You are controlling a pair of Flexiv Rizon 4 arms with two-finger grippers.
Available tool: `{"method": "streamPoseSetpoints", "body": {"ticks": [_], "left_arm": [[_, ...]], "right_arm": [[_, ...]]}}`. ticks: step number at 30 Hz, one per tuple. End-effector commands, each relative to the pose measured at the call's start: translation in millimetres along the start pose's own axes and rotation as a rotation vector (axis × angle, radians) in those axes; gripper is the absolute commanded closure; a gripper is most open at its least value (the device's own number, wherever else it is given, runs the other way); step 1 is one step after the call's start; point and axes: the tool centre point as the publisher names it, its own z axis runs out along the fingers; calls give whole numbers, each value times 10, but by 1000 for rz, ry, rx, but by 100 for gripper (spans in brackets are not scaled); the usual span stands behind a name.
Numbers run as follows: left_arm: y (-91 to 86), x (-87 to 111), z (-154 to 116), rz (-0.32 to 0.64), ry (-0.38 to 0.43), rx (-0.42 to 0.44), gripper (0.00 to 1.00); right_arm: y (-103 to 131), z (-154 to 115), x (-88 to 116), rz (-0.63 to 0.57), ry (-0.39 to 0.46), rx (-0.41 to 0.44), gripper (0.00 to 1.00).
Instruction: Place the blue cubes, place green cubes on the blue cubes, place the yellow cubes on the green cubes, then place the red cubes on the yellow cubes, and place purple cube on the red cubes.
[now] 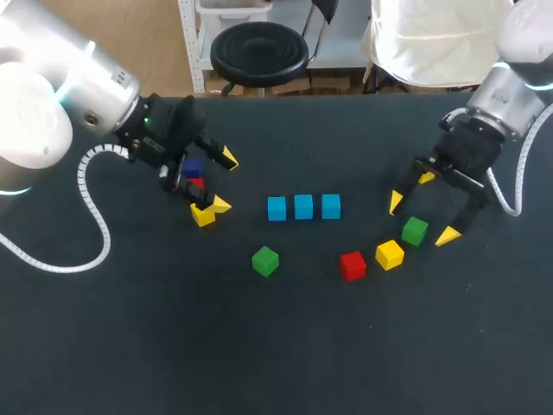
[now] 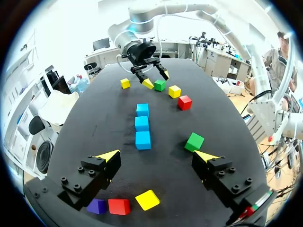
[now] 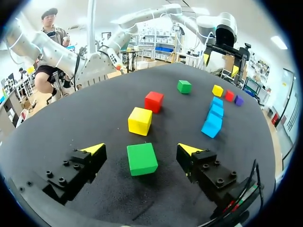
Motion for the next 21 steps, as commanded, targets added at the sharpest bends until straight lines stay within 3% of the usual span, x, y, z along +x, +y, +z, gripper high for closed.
{"method": "streamPoseSetpoints", "body": {"ticks": [1, 12, 14, 16, 17, 21], "left_arm": [[2, 12, -1, 3, -4, 0, 0], [2, 12, -1, 3, -4, 0, 0], [2, 12, -1, 3, -4, 0, 0], [2, 12, -1, 3, -4, 0, 0], [2, 12, -1, 3, -4, 0, 0], [2, 12, -1, 3, -4, 0, 0]], "right_arm": [[-10, -33, 34, 2, -6, 2, 0], [-57, -32, 102, 15, -17, 7, 3], [-71, -33, 132, 25, -23, 21, 13], [-83, -42, 153, 26, -27, 26, 45], [-87, -42, 156, 26, -27, 28, 53], [-100, -39, 172, 29, -29, 28, 55]]}}
